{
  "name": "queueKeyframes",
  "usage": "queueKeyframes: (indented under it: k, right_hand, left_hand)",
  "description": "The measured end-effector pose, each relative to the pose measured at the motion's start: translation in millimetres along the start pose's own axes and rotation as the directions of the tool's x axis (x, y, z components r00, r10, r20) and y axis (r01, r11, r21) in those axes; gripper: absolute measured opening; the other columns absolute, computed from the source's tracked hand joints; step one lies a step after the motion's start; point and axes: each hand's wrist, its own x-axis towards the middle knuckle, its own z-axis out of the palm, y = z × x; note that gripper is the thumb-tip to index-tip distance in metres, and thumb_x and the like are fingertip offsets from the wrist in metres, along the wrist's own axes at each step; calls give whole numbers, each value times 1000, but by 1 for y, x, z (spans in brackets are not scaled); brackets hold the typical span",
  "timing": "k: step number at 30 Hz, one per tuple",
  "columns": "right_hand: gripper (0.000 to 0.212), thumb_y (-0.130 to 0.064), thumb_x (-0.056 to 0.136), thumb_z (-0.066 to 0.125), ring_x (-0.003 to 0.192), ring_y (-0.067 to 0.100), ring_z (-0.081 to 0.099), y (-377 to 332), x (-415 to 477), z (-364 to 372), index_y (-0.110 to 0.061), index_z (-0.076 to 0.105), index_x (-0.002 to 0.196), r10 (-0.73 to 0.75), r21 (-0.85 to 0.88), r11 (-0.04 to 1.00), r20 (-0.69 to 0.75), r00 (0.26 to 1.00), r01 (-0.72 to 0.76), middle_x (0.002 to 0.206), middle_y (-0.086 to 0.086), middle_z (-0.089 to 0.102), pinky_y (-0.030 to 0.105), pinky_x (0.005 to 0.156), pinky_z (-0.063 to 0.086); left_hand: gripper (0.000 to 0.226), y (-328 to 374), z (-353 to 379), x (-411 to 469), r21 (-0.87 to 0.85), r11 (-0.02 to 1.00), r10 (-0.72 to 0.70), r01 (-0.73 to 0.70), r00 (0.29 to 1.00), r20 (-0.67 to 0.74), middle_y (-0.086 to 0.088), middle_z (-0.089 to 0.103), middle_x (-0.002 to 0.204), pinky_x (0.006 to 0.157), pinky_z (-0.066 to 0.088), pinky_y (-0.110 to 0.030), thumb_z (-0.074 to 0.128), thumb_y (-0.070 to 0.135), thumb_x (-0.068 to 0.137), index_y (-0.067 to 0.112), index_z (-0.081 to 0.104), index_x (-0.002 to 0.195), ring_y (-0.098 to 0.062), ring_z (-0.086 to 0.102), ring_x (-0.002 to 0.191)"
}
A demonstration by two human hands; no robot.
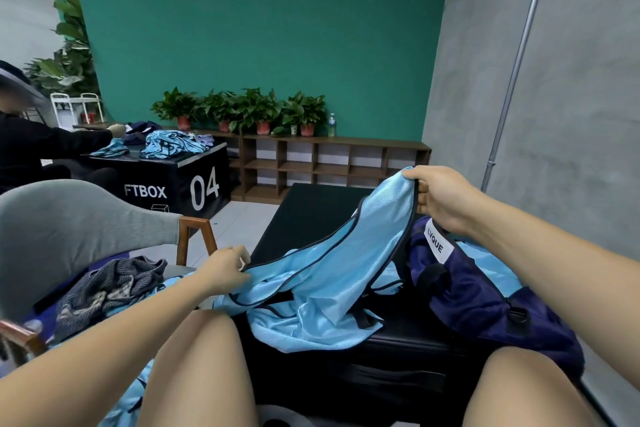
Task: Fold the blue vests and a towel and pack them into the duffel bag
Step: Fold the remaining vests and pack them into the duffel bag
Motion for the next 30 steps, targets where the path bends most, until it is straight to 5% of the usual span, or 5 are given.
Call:
queueKeyframes:
  k: [5, 12, 24, 26, 30]
  right_hand:
    - [18, -18, 104, 60, 79, 25, 69, -5, 4, -20, -7, 73, 108, 6, 17, 1000, -58, 998, -5, 97, 12, 75, 36, 76, 55]
    - [16, -19, 106, 57, 73, 19, 68, -28, 4, -28, -14, 70, 96, -14, 105, 994, -60, 998, 21, 82, 1, 75, 33, 75, 52]
    - [10, -24, 104, 65, 76, 18, 68, -98, 1, -40, -16, 68, 100, -122, 182, 973, -116, 986, 141, 89, 3, 72, 33, 78, 54]
    - [10, -24, 104, 66, 76, 18, 69, -113, 1, -45, -17, 68, 98, -143, 201, 965, -137, 980, 169, 90, 3, 73, 33, 78, 54]
    - [11, -25, 106, 63, 73, 15, 71, -147, -5, -54, -16, 68, 104, -181, 245, 946, -148, 972, 213, 89, 1, 75, 31, 72, 56]
  left_hand:
    - [19, -13, -18, -1, -315, 930, -187, 188, 982, 32, -12, 70, 108, 68, 49, -30, 62, 22, 94, 24, 62, 113, -21, 62, 84]
    - [50, -4, -61, -2, -746, 514, -320, 424, 901, 291, -17, 62, 97, 61, 53, -33, 65, 52, 93, 8, 62, 118, -30, 64, 75]
    - [3, 69, -211, -21, -963, 260, -61, 78, 996, 65, -13, 72, 96, 79, 60, -39, 69, 13, 92, 14, 66, 93, -26, 70, 76]
    - [24, 75, -239, -26, -973, 229, 11, 33, 999, 36, -13, 75, 117, 95, 56, -43, 78, 20, 90, 15, 68, 112, -29, 73, 96]
    - [41, 92, -297, -43, -974, 188, 89, -130, 989, -115, -6, 76, 122, 90, 55, -40, 83, 31, 88, 22, 71, 127, -25, 74, 99]
